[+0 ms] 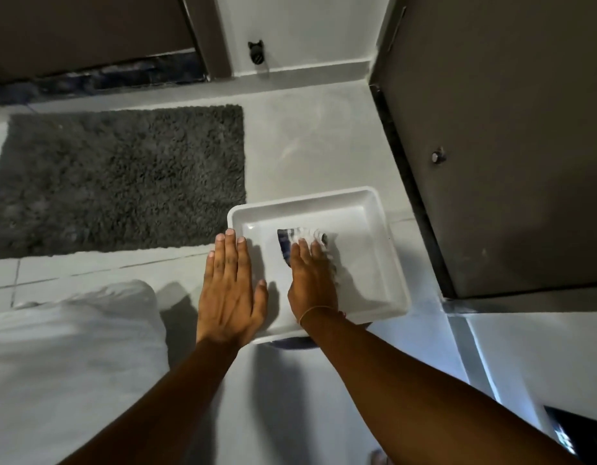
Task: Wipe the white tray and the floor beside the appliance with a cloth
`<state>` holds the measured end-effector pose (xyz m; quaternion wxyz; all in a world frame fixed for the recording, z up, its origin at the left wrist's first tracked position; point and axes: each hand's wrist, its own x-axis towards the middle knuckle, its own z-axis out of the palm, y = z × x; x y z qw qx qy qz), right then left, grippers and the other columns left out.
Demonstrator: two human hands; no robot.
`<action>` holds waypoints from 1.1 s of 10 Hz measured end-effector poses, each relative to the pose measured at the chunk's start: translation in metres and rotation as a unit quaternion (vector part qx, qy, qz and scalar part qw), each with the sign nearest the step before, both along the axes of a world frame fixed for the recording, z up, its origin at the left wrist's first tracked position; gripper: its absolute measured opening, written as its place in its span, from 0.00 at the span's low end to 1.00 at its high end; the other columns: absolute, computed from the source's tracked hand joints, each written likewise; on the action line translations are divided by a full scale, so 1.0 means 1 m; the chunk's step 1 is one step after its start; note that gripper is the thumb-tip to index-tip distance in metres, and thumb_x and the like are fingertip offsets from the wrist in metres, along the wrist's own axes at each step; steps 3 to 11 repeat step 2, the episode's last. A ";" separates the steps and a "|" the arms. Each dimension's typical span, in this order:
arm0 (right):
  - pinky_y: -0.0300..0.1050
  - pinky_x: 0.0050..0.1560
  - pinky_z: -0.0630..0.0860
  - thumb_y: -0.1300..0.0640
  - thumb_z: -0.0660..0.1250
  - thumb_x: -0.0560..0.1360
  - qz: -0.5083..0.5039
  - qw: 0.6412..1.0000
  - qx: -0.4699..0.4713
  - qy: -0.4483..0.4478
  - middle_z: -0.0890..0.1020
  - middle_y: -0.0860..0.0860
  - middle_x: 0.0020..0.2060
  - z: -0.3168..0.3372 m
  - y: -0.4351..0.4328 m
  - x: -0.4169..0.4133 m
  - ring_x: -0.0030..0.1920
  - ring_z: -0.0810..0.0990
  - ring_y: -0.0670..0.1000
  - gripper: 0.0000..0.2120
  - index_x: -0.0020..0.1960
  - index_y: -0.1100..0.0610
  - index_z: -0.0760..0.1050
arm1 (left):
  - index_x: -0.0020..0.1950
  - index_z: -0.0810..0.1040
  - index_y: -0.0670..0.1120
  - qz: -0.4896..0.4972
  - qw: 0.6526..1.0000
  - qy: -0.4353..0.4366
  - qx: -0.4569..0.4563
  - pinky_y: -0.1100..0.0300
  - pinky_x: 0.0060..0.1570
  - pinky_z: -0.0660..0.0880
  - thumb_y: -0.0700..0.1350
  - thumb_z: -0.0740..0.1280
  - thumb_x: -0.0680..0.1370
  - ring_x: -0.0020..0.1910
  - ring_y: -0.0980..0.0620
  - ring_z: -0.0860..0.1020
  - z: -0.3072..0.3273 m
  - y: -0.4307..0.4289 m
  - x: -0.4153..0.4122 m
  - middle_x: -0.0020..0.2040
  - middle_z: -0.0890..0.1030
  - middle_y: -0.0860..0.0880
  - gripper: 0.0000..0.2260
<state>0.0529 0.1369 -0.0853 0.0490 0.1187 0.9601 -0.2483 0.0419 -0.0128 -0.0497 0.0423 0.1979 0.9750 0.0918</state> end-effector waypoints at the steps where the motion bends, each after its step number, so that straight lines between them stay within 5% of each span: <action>1: 0.56 0.76 0.40 0.59 0.61 0.76 0.042 0.998 0.024 -0.050 0.49 0.59 0.79 -0.008 -0.001 0.002 0.78 0.42 0.61 0.36 0.77 0.62 0.46 | 0.80 0.46 0.36 0.000 1.000 0.000 0.007 0.44 0.79 0.46 0.52 0.51 0.80 0.81 0.39 0.45 -0.001 -0.007 0.007 0.81 0.47 0.35 0.34; 11: 0.54 0.76 0.39 0.58 0.58 0.79 0.065 0.993 -0.007 -0.094 0.46 0.56 0.79 0.008 0.010 -0.005 0.78 0.41 0.58 0.33 0.78 0.59 0.44 | 0.80 0.46 0.36 0.009 1.000 0.001 0.016 0.45 0.79 0.46 0.52 0.51 0.80 0.81 0.39 0.46 0.010 -0.009 0.007 0.81 0.48 0.35 0.34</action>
